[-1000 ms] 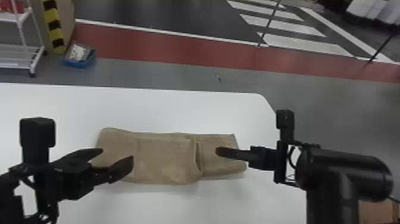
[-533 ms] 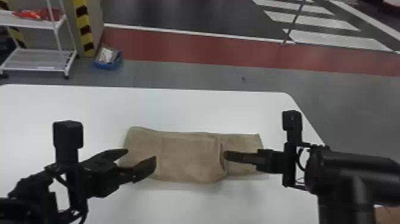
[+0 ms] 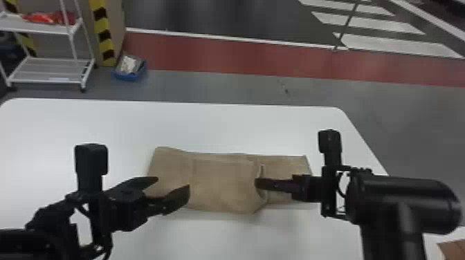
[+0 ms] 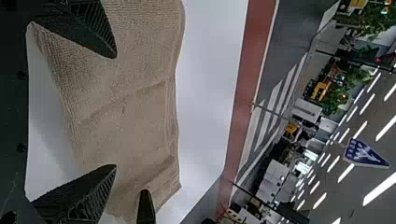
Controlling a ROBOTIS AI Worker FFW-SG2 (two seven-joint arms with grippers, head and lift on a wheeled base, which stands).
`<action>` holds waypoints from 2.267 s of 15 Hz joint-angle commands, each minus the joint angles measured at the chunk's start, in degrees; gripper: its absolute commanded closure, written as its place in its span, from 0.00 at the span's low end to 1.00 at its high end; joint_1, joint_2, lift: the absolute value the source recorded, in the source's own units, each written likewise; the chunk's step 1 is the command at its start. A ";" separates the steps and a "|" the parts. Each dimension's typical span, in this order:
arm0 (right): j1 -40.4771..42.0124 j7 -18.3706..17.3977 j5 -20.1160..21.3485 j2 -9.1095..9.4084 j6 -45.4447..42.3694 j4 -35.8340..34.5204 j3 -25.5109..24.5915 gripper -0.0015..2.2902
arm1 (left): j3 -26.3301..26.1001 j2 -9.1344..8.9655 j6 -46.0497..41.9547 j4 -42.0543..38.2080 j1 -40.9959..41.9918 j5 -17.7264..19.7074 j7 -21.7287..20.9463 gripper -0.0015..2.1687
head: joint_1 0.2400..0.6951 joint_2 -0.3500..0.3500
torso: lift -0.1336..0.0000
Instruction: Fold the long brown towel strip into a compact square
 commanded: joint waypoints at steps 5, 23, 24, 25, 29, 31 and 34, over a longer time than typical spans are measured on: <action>-0.62 -0.17 -0.51 0.29 -0.47 0.45 0.52 0.18 | 0.00 -0.15 0.00 0.52 0.07 -0.02 -0.41 0.03 | 1.00 0.22 | 0.07; -2.11 -0.35 0.81 0.91 -0.12 1.86 2.28 0.33 | 1.23 -0.15 0.00 0.88 0.60 0.16 -1.55 0.03 | 1.00 0.26 | 0.07; -2.11 -0.35 0.81 1.00 0.05 1.86 2.19 0.34 | 1.23 -0.15 0.00 0.88 0.60 0.24 -1.64 0.03 | 1.00 0.26 | 0.07; -2.11 -0.35 0.63 1.00 -0.12 1.77 2.19 0.38 | 1.14 -0.15 0.00 0.88 0.69 0.24 -1.64 0.03 | 1.00 0.26 | 0.07; -2.20 -0.79 0.02 1.26 -0.65 1.15 2.02 0.50 | 1.23 -0.15 0.00 0.61 0.69 0.24 -1.64 0.03 | 1.00 0.26 | 0.07; -3.78 -1.31 -2.27 1.35 -1.71 0.28 1.49 0.50 | 1.50 -0.15 0.00 0.44 0.69 0.24 -1.64 0.03 | 1.00 0.26 | 0.07; -7.21 1.15 -3.85 1.00 6.03 -4.12 -1.94 0.50 | 2.64 -0.15 0.00 0.00 1.21 0.42 -1.73 0.03 | 1.00 0.28 | 0.07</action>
